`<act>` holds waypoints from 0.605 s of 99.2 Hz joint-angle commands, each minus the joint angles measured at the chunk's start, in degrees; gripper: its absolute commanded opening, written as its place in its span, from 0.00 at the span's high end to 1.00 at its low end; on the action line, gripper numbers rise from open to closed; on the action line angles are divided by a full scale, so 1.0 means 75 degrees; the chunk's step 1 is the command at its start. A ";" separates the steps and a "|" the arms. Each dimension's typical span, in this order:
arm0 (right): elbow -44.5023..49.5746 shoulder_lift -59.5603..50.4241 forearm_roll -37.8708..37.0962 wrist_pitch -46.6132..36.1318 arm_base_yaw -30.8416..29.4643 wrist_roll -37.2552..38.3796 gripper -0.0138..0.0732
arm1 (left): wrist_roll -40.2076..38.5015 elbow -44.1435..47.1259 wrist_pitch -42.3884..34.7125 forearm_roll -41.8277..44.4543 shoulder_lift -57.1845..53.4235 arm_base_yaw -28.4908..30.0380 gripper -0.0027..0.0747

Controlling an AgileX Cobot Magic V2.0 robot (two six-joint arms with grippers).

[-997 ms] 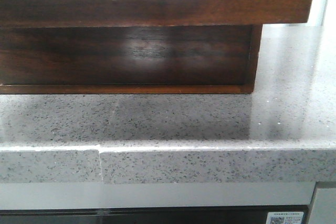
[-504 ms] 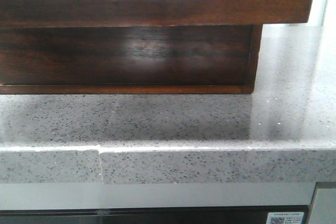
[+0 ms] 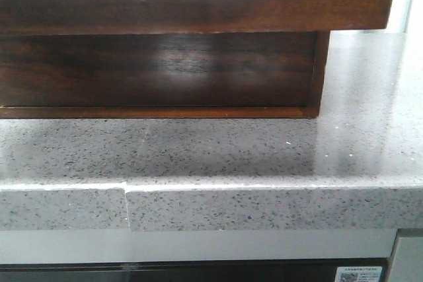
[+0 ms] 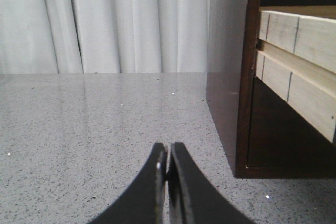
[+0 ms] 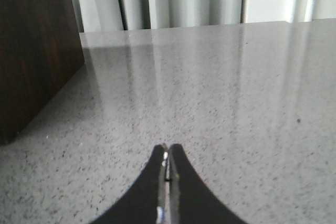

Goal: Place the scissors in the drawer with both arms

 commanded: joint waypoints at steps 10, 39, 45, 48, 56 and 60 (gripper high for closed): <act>0.0154 -0.0219 -0.0007 -0.1114 -0.0053 -0.0030 0.92 | -0.0085 0.0274 -0.0605 -0.0009 -0.0249 -0.0029 0.99; 0.0169 -0.0219 -0.0007 -0.1182 -0.0053 -0.0030 0.92 | -0.0085 0.0274 -0.0605 -0.0009 -0.0249 -0.0029 0.99; 0.0169 -0.0219 -0.0007 -0.1182 -0.0053 -0.0030 0.92 | -0.0085 0.0274 -0.0605 -0.0009 -0.0249 -0.0029 0.99; 0.0169 -0.0219 -0.0007 -0.1182 -0.0053 -0.0030 0.92 | -0.0085 0.0274 -0.0605 -0.0009 -0.0249 -0.0029 0.99; 0.0169 -0.0219 0.0007 -0.1182 -0.0053 -0.0186 0.92 | -0.0085 0.0274 -0.0605 -0.0009 -0.0249 -0.0029 0.99; 0.0169 -0.0219 0.0010 -0.1182 -0.0053 -0.0327 0.92 | -0.0085 0.0274 -0.0605 -0.0009 -0.0249 -0.0029 0.99</act>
